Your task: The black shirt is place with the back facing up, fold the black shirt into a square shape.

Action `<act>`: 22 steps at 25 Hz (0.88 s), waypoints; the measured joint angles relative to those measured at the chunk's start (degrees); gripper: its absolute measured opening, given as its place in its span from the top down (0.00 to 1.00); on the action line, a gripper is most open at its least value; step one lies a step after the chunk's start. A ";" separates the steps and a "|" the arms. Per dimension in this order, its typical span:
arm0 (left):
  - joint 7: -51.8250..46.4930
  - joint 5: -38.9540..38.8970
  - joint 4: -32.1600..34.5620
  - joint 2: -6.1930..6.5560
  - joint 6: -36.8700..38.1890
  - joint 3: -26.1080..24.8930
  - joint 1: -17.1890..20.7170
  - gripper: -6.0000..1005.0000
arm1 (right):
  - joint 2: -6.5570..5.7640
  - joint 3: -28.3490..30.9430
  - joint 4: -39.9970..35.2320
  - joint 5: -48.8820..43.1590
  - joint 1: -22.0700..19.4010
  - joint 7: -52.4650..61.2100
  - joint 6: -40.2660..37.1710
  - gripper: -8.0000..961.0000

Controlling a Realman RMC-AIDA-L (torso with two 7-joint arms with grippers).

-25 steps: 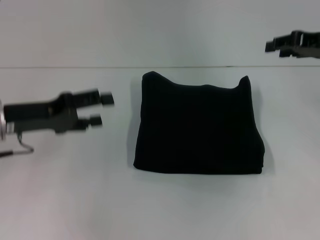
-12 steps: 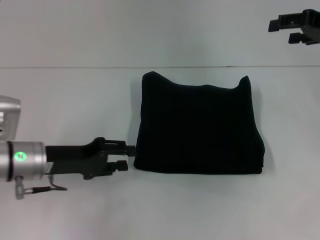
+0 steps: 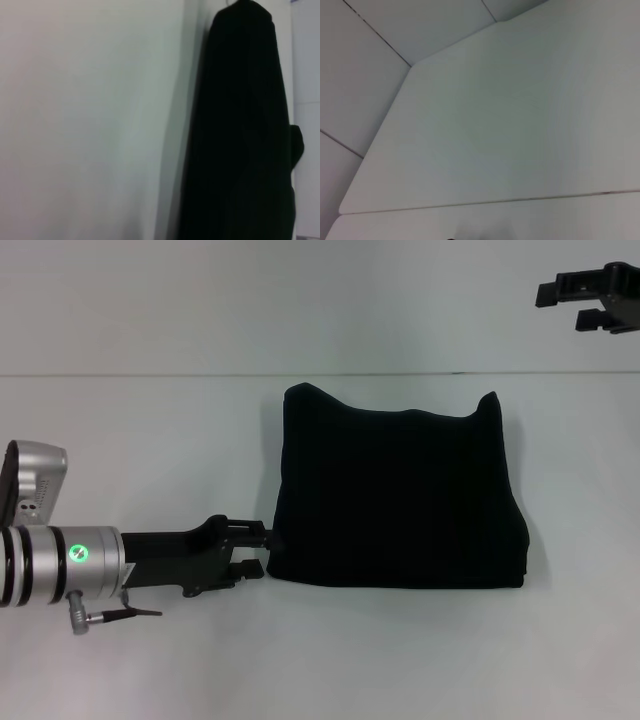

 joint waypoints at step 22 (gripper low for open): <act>0.95 -0.11 -1.49 -1.22 -5.01 3.77 -1.81 0.55 | -0.18 0.72 0.14 0.30 -0.68 -0.40 -0.24 0.11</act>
